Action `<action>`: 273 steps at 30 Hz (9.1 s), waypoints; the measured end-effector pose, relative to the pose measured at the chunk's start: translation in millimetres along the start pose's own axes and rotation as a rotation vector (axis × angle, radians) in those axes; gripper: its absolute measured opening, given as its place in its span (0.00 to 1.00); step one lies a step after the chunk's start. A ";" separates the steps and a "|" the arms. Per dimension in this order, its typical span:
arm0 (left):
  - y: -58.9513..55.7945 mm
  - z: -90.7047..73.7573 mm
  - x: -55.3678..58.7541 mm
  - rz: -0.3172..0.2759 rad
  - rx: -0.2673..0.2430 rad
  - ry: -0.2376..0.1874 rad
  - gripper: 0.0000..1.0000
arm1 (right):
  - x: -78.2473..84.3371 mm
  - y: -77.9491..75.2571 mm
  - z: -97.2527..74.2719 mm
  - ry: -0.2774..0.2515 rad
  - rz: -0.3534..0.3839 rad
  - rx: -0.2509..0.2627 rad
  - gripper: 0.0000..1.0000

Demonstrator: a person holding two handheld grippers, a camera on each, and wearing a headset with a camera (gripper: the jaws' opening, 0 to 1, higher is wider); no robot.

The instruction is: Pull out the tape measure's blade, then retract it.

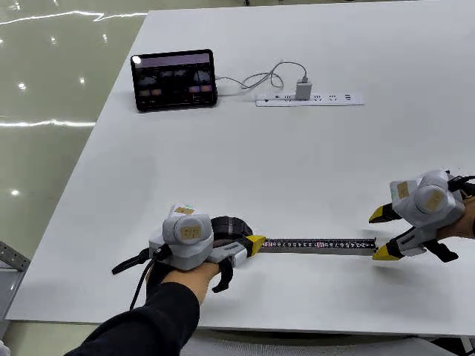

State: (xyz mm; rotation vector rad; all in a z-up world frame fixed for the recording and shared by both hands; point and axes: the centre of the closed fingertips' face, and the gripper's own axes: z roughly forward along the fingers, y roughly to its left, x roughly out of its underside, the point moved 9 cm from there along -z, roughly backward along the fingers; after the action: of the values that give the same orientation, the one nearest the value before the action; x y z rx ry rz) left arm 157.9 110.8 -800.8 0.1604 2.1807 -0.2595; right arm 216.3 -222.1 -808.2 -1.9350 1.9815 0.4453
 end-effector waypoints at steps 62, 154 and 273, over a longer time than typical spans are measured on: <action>-10.9 15.1 7.6 -0.097 -0.064 0.102 0.58 | -8.0 0.0 16.0 0.133 0.051 0.008 0.11; -9.5 15.8 6.1 -0.105 -0.055 0.106 0.58 | -51.4 3.1 44.9 0.055 0.081 0.029 0.11; -3.5 13.4 6.0 -0.151 -0.001 0.119 0.57 | -123.2 7.4 89.4 -0.174 0.102 0.009 0.12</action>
State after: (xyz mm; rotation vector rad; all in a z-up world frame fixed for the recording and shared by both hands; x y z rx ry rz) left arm 164.2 104.3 -812.8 0.0099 2.3149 -0.3412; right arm 213.1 -71.9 -833.3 -1.7316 1.9721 0.6083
